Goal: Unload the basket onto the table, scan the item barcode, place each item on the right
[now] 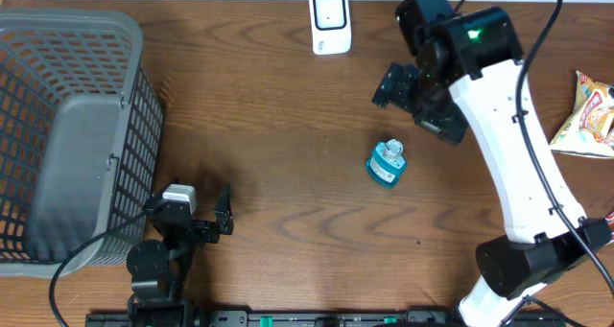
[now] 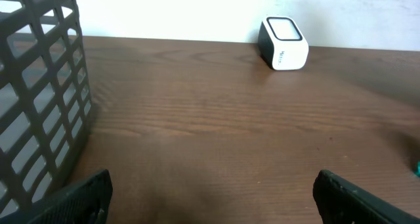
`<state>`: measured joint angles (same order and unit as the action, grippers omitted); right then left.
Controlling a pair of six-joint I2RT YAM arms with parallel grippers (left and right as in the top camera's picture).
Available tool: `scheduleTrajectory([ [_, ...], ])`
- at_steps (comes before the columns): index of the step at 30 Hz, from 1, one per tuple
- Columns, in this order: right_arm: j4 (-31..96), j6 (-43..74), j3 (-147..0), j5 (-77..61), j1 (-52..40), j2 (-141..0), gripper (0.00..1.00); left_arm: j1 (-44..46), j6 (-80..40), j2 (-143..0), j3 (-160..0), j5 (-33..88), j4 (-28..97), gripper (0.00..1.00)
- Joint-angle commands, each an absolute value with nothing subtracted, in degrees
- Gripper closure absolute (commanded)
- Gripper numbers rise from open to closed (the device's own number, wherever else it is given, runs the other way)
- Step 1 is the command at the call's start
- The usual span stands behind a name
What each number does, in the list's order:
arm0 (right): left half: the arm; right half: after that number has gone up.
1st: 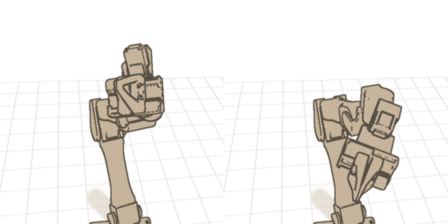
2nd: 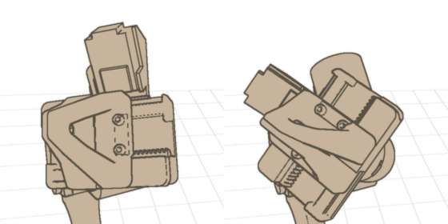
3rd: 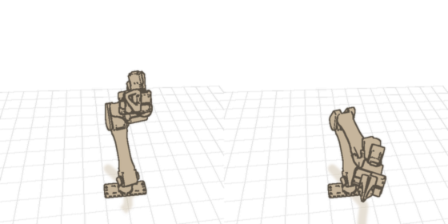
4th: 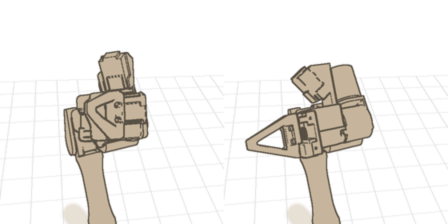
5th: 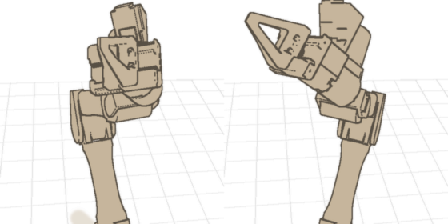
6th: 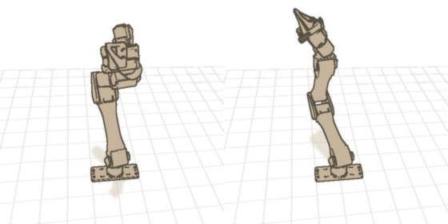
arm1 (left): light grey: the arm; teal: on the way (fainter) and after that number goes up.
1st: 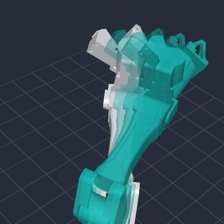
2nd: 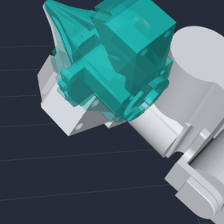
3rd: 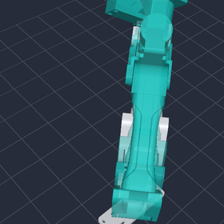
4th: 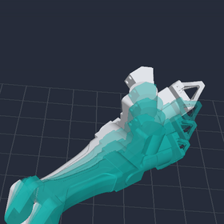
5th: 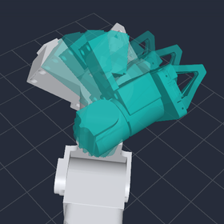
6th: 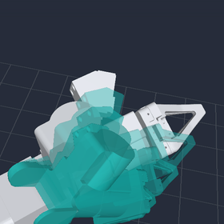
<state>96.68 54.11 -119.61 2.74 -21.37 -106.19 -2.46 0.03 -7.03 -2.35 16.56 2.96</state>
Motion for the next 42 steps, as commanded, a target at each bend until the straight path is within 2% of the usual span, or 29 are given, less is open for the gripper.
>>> scheduleTrajectory([
  [1, 94.8, 68.2, -113.2, 6.9, -22.2, -106.1, 0.01, -2.4, 0.4, -7.0, -0.8, 16.9, 3.7, 0.02],
  [15, 76.7, 69.1, -90.2, 3.0, -23.4, -106.1, 0.01, -2.4, 0.4, -7.0, -0.8, 16.9, 3.7, 0.02],
  [21, 71.3, 63.2, -86.4, -1.4, -23.4, -106.1, 0.01, -2.4, 0.4, -7.0, -0.8, 16.9, 3.7, 0.02],
  [32, 67.5, 60.6, -82.6, -1.9, -23.4, -106.1, 0.01, -2.4, 0.4, -7.0, -0.8, 16.9, 3.7, 0.02],
  [35, 67.1, 60.6, -81.4, -1.9, -23.5, -106.1, 0.1, -2.4, 0.4, -7.0, -0.8, 16.9, 3.7, 0.02],
  [42, 66.3, 58.3, -80.2, -1.9, -23.5, -106.1, 0.21, -2.4, 0.4, -7.0, -0.8, 16.9, 3.7, 0.02],
])
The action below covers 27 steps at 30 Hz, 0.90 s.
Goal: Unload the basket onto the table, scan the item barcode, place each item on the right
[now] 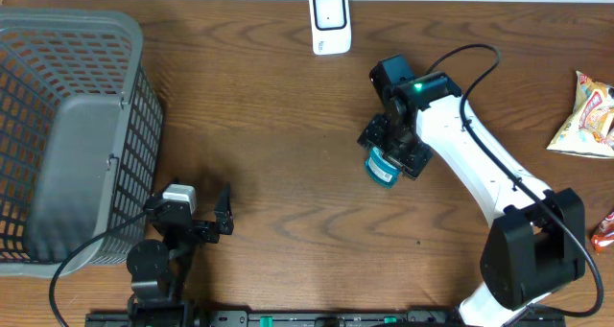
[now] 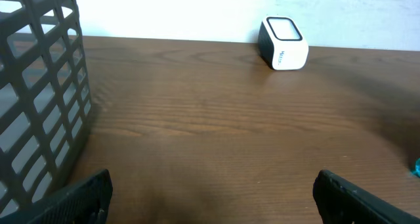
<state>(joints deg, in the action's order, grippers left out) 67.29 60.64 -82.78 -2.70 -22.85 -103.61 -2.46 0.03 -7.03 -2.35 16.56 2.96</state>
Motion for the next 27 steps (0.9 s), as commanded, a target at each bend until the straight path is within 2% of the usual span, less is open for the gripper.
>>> scheduleTrajectory([
  [1, 66.2, 57.1, -80.2, -2.1, -23.5, -106.0, 0.21, -2.4, 0.4, -7.0, -0.8, 16.9, 3.7, 0.02],
  [2, 66.2, 55.9, -80.5, -2.1, -23.5, -106.0, 0.18, -2.4, 0.4, -7.0, -0.8, 16.9, 3.7, 0.02],
  [4, 66.9, 53.7, -81.2, -2.1, -23.4, -106.0, 0.04, -2.4, 0.4, -7.0, -0.8, 16.9, 3.7, 0.02],
  [6, 68.4, 52.8, -82.5, -2.1, -23.2, -105.8, 0.01, -2.4, 0.4, -7.0, -0.8, 16.9, 3.7, 0.02],
  [13, 75.3, 44.8, -90.9, -2.1, -22.7, -103.4, 0.01, -2.4, 0.4, -7.0, -0.8, 16.9, 3.7, 0.02],
  [24, 74.5, -0.3, -92.6, -2.1, -23.5, -101.3, 0.01, -2.4, 0.4, -7.0, -0.8, 16.9, 3.7, 0.02],
  [27, 72.8, -4.8, -91.0, -2.1, -23.7, -101.4, 0.05, -2.4, 0.4, -7.0, -0.8, 16.9, 3.7, 0.02],
])
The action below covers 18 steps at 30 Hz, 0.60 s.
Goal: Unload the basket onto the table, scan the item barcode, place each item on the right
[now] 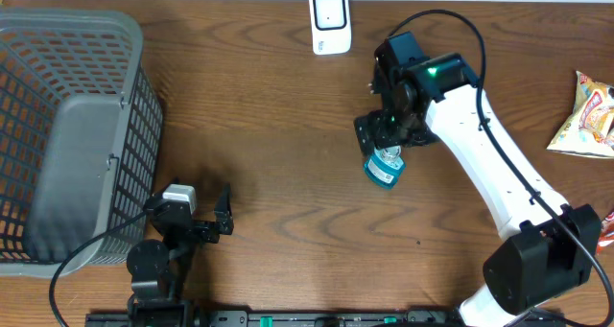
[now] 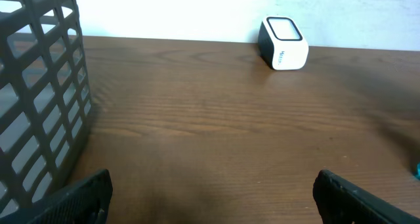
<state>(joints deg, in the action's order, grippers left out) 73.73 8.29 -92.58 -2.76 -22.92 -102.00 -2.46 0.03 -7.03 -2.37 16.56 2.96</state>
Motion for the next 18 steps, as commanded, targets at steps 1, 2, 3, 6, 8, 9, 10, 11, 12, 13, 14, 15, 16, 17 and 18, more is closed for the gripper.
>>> scheduleTrajectory([
  [1, 72.1, -4.8, -90.3, -2.1, -23.7, -101.4, 0.05, -2.4, 0.4, -7.0, -0.8, 16.9, 3.7, 0.02],
  [2, 71.8, -5.5, -89.6, -2.1, -23.7, -101.4, 0.06, -2.4, 0.4, -7.0, -0.8, 16.9, 3.7, 0.02],
  [3, 71.6, -6.1, -89.0, -2.1, -23.7, -101.4, 0.08, -2.4, 0.4, -7.0, -0.8, 16.9, 3.7, 0.02],
  [6, 71.1, -6.6, -87.0, -2.1, -23.7, -101.4, 0.15, -2.4, 0.4, -7.0, -0.8, 16.9, 3.7, 0.02],
  [8, 70.9, -6.5, -86.4, -2.1, -23.9, -101.4, 0.19, -2.4, 0.4, -7.0, -0.8, 16.9, 3.7, 0.02],
  [9, 70.7, -6.5, -86.2, -2.2, -24.1, -101.4, 0.15, -2.4, 0.4, -7.0, -0.8, 16.9, 3.7, 0.02],
  [10, 70.3, -6.5, -86.0, -2.4, -24.3, -101.4, 0.01, -2.4, 0.4, -7.0, -0.8, 16.9, 3.7, 0.02],
  [11, 69.8, -6.5, -85.9, -2.4, -24.3, -101.4, 0.01, -2.4, 0.4, -7.0, -0.8, 16.9, 3.7, 0.02],
  [12, 69.6, -6.0, -85.9, -2.8, -24.4, -101.4, 0.01, -2.4, 0.4, -7.0, -0.8, 16.9, 3.7, 0.02],
  [13, 69.2, -5.6, -85.8, -3.4, -24.4, -101.4, 0.01, -2.4, 0.4, -7.0, -0.8, 16.9, 3.7, 0.02],
  [14, 68.8, -5.6, -85.6, -3.8, -24.4, -101.4, 0.01, -2.4, 0.4, -7.0, -0.8, 16.9, 3.7, 0.02],
  [15, 68.3, -5.6, -85.4, -4.0, -24.4, -101.4, 0.01, -2.4, 0.4, -7.0, -0.8, 16.9, 3.7, 0.02],
  [16, 67.7, -5.6, -85.0, -4.0, -24.4, -101.4, 0.01, -2.4, 0.4, -7.0, -0.8, 16.9, 3.7, 0.02],
  [17, 67.0, -5.7, -84.6, -3.9, -24.4, -101.4, 0.01, -2.4, 0.4, -7.0, -0.8, 16.9, 3.7, 0.02],
  [18, 66.3, -5.6, -84.0, -3.7, -24.4, -101.4, 0.01, -2.4, 0.4, -7.0, -0.8, 16.9, 3.7, 0.02],
])
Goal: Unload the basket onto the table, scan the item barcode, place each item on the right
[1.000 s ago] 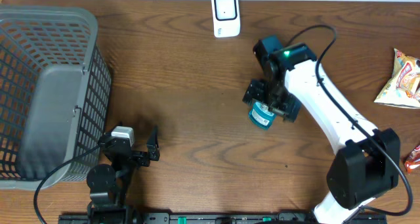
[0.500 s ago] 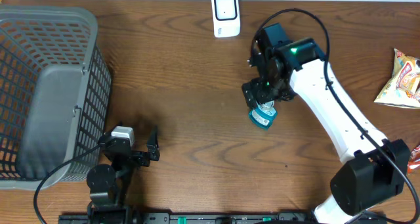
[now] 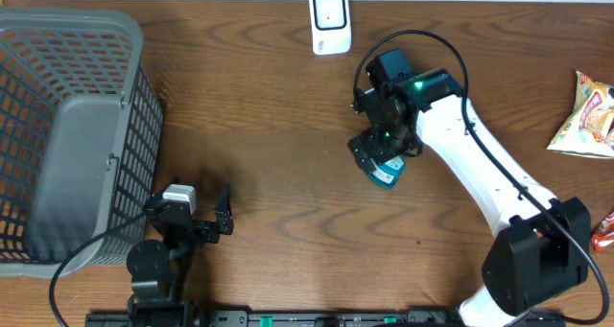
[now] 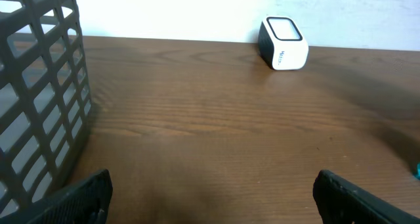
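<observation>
A small teal bottle lies on the wooden table, mostly covered by my right gripper, which sits down over its top; whether the fingers are closed on it is hidden. A sliver of the bottle shows at the right edge of the left wrist view. The white barcode scanner stands at the table's far edge, also seen as a white scanner. My left gripper rests open at the near left, its dark fingertips wide apart over bare wood.
A large grey wire basket fills the left side; its wall is the basket in the left wrist view. A snack packet lies at the far right edge.
My right gripper has shifted slightly left and down onto the bottle, now covering its cap, which showed just below the fingers before. The bottle's place and the left arm are unchanged.
At first my right gripper hung up and right of the bottle, near the scanner. Then it was over the bottle, then just behind it with the cap showing, and now it covers the bottle's top. The left arm stayed still throughout.
</observation>
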`<state>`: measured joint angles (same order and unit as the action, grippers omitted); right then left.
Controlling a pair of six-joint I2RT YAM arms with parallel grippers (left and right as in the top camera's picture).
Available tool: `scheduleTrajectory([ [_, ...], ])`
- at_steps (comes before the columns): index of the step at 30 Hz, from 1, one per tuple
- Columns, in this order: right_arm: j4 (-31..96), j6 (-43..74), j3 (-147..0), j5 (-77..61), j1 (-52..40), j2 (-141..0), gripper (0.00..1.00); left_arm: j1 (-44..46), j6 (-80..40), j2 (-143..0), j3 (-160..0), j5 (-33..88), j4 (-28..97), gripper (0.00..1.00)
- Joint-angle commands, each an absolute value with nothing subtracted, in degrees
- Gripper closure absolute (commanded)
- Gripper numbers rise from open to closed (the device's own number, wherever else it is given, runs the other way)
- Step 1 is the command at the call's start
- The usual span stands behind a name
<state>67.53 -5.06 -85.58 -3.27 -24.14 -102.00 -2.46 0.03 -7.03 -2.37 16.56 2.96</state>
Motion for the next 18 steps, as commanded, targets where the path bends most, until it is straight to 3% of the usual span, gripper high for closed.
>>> scheduleTrajectory([
  [1, 65.5, -5.6, -83.3, -3.8, -24.4, -101.4, 0.01, -2.4, 0.4, -7.0, -0.8, 16.9, 3.7, 0.02],
  [10, 64.3, -5.7, -79.4, -3.3, -24.4, -101.4, 0.02, -2.4, 0.4, -7.0, -0.8, 16.9, 3.7, 0.02],
  [18, 64.7, -5.7, -79.4, -3.3, -24.4, -101.4, 0.31, -2.4, 0.4, -7.0, -0.8, 16.9, 3.7, 0.02],
])
